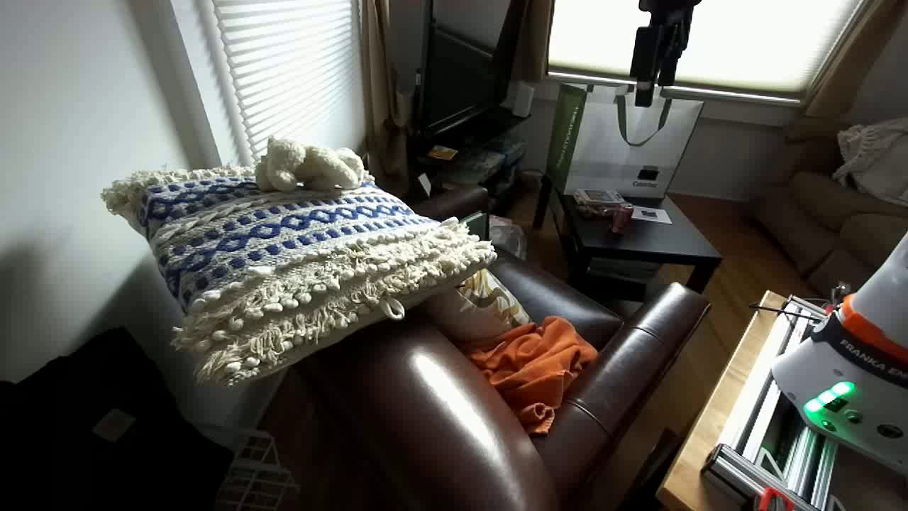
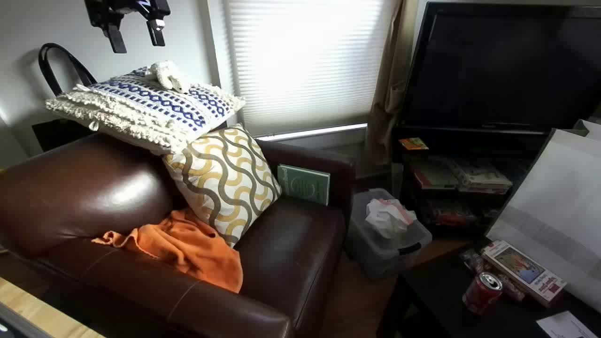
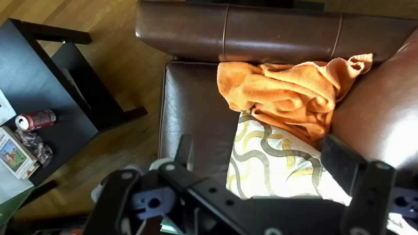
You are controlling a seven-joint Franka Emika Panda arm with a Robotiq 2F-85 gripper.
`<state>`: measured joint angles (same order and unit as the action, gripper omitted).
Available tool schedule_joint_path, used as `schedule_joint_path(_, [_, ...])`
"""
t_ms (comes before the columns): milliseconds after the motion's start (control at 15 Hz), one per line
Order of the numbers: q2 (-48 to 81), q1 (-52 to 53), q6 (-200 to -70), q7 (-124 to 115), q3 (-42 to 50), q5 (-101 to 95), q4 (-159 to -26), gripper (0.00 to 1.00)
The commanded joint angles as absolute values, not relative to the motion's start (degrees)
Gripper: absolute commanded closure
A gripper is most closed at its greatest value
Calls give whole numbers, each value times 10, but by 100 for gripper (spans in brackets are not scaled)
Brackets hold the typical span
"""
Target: Hang the orange towel on the backrest of the sofa.
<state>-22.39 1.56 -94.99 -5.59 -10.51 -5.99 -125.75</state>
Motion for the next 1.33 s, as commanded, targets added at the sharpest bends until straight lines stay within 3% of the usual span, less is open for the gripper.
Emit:
schedule_joint_path(0, [-222,29,-948,-60,-94,-64,-1256,0])
schedule_joint_path(400, [-208,32,-962,-49,-90,-59,-1260,0])
schedule_joint_path(667, [-174,49,-1097,20,-68,-25,-1320,0])
schedule_joint_path(933, [-85,61,-1221,79,-51,51,-1358,0])
schedule_joint_path(1267, [47,62,-1208,143,-57,177,-1351,0])
